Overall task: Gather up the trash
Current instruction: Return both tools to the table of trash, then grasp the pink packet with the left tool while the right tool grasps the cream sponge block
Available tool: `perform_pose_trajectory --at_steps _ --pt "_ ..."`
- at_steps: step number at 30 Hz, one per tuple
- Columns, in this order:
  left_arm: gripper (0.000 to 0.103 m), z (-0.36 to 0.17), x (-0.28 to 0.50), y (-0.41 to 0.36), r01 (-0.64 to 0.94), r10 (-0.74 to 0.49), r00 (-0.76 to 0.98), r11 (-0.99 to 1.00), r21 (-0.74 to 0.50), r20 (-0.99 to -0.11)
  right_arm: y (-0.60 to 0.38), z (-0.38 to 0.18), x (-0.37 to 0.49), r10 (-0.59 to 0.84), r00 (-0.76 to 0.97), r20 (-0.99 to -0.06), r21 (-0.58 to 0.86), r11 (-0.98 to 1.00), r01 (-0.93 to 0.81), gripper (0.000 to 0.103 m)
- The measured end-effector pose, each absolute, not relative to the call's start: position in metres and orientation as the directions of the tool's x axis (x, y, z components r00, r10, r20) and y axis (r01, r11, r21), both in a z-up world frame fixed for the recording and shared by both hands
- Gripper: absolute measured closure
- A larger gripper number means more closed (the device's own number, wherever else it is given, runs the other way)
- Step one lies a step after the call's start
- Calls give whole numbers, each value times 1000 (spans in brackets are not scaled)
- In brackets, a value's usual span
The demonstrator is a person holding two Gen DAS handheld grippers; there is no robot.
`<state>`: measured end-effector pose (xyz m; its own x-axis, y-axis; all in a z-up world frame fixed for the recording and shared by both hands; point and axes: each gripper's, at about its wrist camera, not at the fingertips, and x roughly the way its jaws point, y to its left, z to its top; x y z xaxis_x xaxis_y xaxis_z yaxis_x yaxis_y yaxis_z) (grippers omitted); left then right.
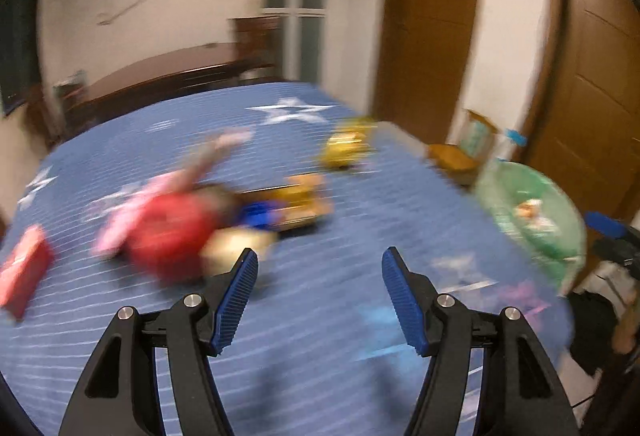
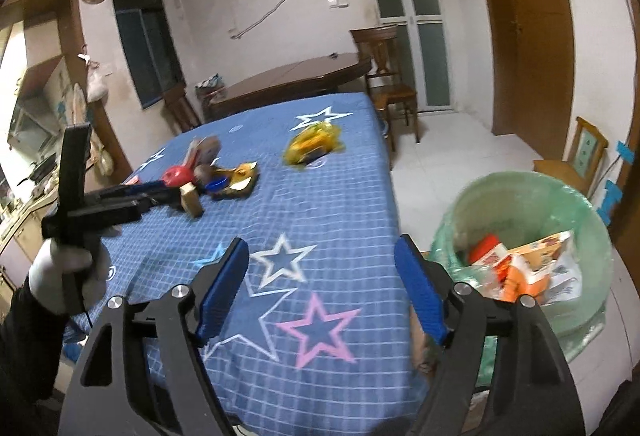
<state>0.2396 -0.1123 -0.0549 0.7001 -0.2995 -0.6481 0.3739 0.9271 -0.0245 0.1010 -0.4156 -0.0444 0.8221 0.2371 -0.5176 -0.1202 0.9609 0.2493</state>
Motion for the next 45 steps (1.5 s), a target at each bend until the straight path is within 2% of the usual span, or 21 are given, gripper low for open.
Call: perform_pose_trajectory --at_steps 4,10,17,22,28,30,33,36,40,45 --pt "36 -68 259 -30 253 -162 706 967 31 -690 -393 -48 113 268 804 -531 246 957 -156 29" --pt "36 -92 298 19 237 -70 672 963 125 -737 -356 -53 132 325 771 -547 246 943 -223 28" --pt "36 -111 347 17 295 -93 644 946 134 -759 -329 -56 147 346 743 -573 231 938 -258 28" --pt "37 -107 369 14 330 -108 673 929 167 -732 -312 -58 157 365 717 -593 223 931 -289 28" --pt "58 -112 386 12 392 -161 638 910 137 -753 -280 -58 175 405 680 -611 203 911 -360 28" --pt "78 -113 389 12 400 -179 628 909 116 -757 -271 -58 184 422 667 -615 200 901 -385 28" --pt "91 -112 393 21 379 -197 630 922 76 -751 -251 -59 204 451 639 -623 193 880 -434 28" --pt "95 -112 393 32 346 -211 628 938 26 -749 -235 -58 224 471 617 -631 186 863 -469 28" --pt "96 -114 381 41 329 -220 628 944 -2 -747 -214 -62 257 470 593 -654 161 852 -498 37" --pt "96 -108 352 49 324 -242 628 946 -34 -740 -200 -65 287 435 594 -677 110 857 -503 52"
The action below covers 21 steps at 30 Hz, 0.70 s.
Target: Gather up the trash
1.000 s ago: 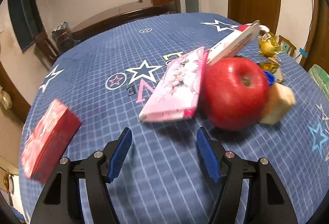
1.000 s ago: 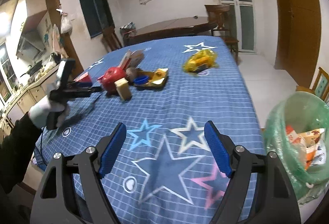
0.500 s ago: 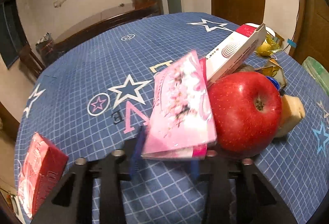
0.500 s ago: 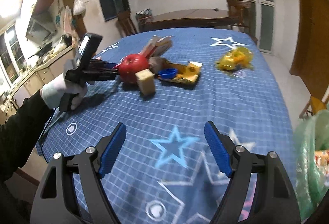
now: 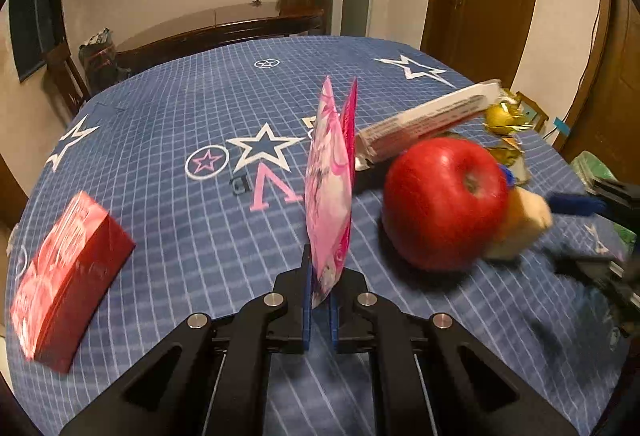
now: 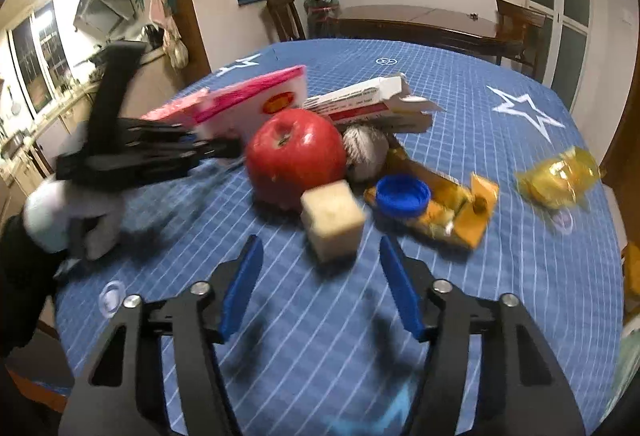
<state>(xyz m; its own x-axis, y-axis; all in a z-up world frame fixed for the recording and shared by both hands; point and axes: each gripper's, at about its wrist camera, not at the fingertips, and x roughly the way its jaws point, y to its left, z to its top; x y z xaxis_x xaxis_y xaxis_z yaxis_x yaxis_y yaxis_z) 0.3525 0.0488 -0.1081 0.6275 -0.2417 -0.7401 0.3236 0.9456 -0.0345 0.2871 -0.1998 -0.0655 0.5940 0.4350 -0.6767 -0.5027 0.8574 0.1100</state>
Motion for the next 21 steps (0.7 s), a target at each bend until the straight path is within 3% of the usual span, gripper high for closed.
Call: perform_pose_trajectory --at_steps 4,8,11,21 --pt "96 -104 325 57 305 -261 634 949 -74 -728 -190 -68 300 416 598 -684 81 859 -506 55" --pt "96 -98 301 59 280 -256 656 956 -86 -710 -183 -77 305 396 591 -703 70 865 -497 69" --pt "96 -93 283 57 267 -261 674 958 -102 -691 -185 -78 300 389 607 -693 75 876 -476 72" --pt "96 -74 206 22 222 -235 766 970 -96 -599 -199 -47 234 330 779 -533 67 934 -350 76"
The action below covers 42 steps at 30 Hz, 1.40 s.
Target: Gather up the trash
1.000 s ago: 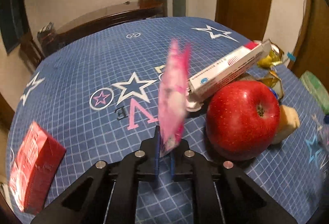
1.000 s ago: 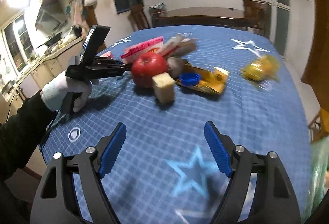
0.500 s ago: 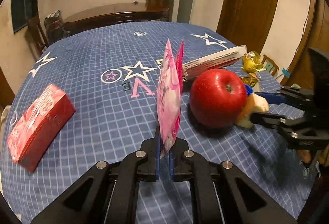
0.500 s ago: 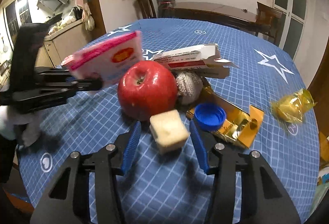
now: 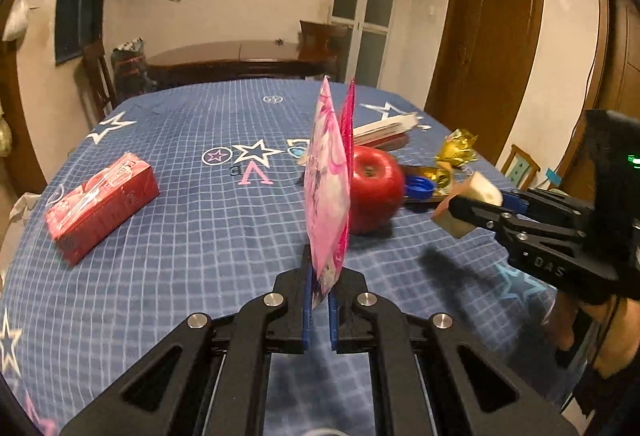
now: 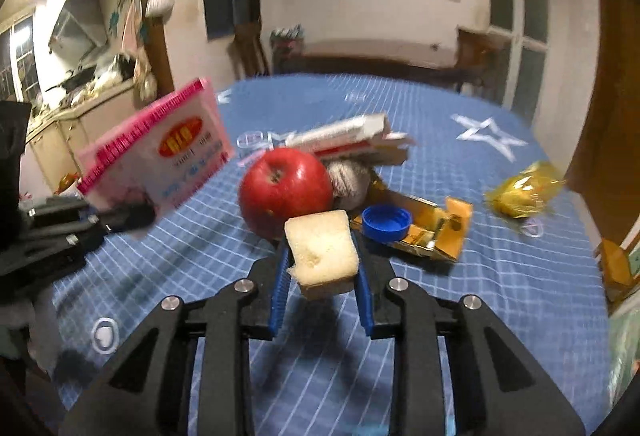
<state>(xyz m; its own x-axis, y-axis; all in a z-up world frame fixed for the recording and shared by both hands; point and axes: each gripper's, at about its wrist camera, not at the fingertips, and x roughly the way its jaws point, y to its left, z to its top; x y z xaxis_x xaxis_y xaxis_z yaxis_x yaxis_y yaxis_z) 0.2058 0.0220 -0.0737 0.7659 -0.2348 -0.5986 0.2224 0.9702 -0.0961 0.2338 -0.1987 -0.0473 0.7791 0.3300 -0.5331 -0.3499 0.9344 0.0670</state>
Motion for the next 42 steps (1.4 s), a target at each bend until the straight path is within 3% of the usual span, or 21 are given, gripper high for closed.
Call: perform_pose_trajectory --at_steps 13,29,42 --pt "96 -45 128 -41 188 -206 858 978 -86 -471 -218 -18 161 194 909 -370 42 980 -192 76" --pt "96 -30 120 -51 198 -216 864 976 -87 -454 -232 -23 149 184 914 -361 55 983 -175 76" --pt "96 -5 123 -86 258 -266 894 964 -70 -361 -273 -1 131 135 956 -261 56 991 -124 76"
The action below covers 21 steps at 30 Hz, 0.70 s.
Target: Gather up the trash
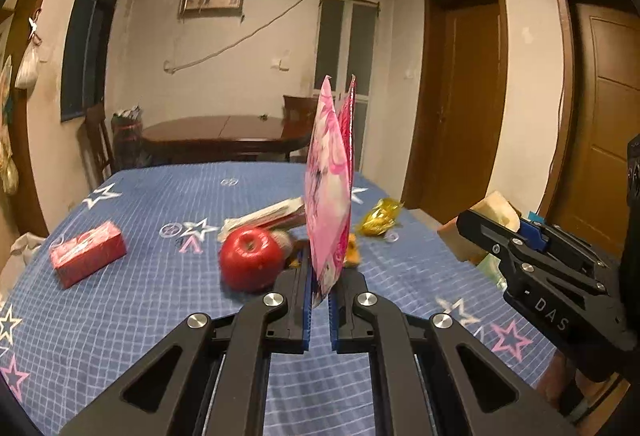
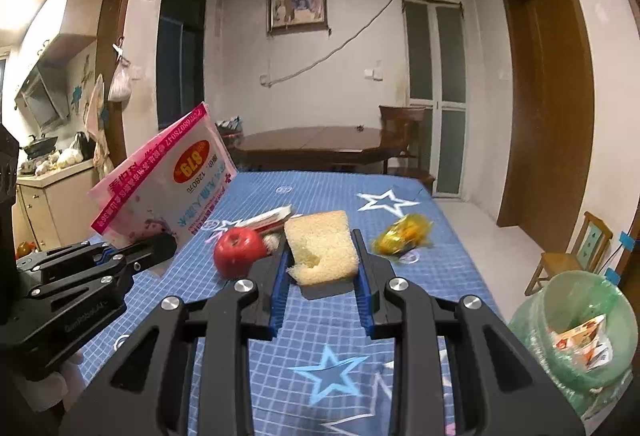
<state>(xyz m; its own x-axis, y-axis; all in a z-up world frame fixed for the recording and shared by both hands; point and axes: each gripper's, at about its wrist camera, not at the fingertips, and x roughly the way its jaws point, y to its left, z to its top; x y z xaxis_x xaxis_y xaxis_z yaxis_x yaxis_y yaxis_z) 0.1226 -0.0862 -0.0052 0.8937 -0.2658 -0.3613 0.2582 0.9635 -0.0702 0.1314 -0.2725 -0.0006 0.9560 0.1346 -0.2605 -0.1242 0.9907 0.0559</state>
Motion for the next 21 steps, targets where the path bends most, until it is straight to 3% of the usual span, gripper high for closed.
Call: perform_pose_trajectory --at_steps 10,21 --pt "95 13 128 -146 370 -369 880 927 -54 -298 -331 14 114 36 977 -211 40 999 -29 76" --pt "95 26 151 -249 530 -522 804 846 -54 -285 -424 25 105 -125 959 -253 23 991 135 76"
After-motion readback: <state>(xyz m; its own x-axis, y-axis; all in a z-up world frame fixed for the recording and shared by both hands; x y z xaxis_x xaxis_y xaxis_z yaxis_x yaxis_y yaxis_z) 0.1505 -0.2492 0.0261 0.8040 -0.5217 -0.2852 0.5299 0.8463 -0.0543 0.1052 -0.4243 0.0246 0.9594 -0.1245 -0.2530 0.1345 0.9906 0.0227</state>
